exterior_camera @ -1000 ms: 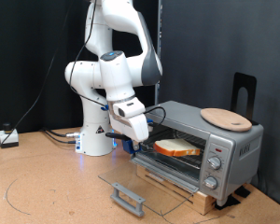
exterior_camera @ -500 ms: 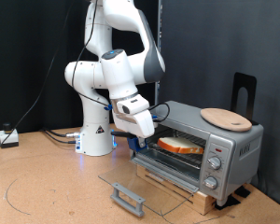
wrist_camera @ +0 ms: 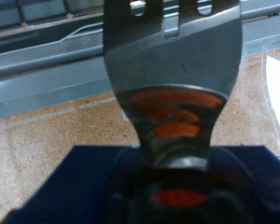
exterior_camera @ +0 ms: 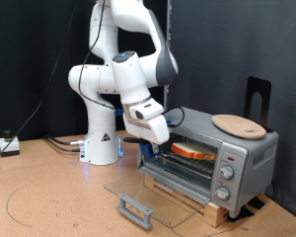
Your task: Make a piece of toast with the oven
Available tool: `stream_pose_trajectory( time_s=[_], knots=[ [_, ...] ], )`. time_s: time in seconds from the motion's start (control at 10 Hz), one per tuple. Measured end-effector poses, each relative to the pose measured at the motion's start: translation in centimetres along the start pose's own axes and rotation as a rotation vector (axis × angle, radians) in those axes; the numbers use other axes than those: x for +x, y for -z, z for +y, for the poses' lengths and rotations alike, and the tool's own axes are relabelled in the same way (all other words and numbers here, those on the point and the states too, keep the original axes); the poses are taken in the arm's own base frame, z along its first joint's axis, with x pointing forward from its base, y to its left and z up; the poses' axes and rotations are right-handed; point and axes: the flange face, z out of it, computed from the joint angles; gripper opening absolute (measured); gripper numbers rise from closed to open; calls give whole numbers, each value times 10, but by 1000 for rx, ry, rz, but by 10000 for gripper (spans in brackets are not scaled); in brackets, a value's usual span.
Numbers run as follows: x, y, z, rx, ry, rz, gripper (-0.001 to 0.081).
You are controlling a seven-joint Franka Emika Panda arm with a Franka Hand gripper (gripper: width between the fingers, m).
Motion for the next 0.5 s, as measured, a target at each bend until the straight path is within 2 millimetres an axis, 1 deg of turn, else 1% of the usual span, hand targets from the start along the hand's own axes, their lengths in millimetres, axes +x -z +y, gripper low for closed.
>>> stream_pose_trajectory(
  time_s=[0.1, 0.2, 0.4, 0.5],
  knots=[
    [-2, 0, 1, 6, -21, -13, 395],
    [-9, 1, 5, 5, -38, -37, 395],
    [-34, 7, 20, 9, -72, -97, 395],
    [-48, 11, 27, 18, -108, -99, 395]
  ],
)
